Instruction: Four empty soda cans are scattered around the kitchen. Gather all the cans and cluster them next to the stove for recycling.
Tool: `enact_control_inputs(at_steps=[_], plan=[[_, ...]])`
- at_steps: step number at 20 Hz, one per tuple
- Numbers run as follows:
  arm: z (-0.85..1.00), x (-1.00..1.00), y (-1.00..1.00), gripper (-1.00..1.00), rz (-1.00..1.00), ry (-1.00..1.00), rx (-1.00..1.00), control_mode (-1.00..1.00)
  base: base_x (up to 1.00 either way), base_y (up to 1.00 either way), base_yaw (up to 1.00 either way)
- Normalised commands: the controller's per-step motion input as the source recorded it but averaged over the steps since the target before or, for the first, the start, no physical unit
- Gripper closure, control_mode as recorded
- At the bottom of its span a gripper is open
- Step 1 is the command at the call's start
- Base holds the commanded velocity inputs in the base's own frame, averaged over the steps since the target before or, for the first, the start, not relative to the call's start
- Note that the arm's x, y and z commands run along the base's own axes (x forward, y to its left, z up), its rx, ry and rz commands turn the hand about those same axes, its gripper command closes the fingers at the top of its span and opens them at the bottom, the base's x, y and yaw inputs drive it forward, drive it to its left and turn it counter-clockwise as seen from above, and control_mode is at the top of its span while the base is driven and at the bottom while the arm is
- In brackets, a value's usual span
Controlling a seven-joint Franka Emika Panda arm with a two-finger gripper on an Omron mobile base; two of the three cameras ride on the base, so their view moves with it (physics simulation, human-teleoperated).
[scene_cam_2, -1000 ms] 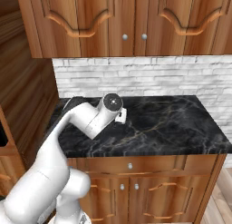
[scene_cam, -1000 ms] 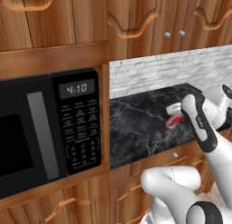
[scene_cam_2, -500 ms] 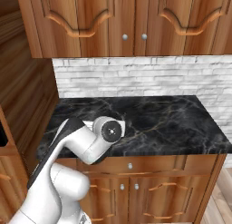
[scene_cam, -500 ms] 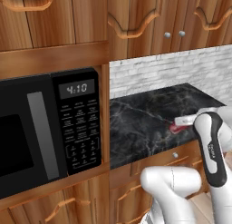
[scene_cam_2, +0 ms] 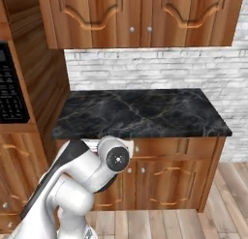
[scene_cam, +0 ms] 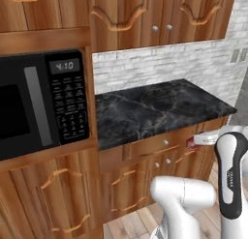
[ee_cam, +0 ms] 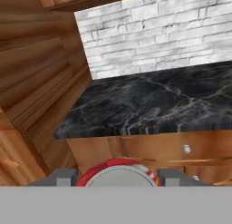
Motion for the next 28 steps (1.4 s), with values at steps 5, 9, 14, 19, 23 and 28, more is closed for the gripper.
enact_control_inputs(at_steps=[5,9,14,19,23,28], plan=[[0.00,0.00,0.00,1.00,0.00,0.00,0.00,1.00,-0.83,0.50,0.07],[0.00,0.00,0.00,1.00,0.00,0.00,0.00,1.00,-0.78,0.83,0.04],[0.00,0.00,0.00,1.00,0.00,0.00,0.00,1.00,-0.77,0.85,0.04],[0.00,0.00,0.00,1.00,0.00,0.00,0.00,1.00,-0.72,0.88,0.03],[0.00,0.00,0.00,1.00,0.00,0.00,0.00,1.00,-0.62,0.96,0.00],[0.00,0.00,0.00,1.00,0.00,0.00,0.00,1.00,-0.54,0.99,0.00]])
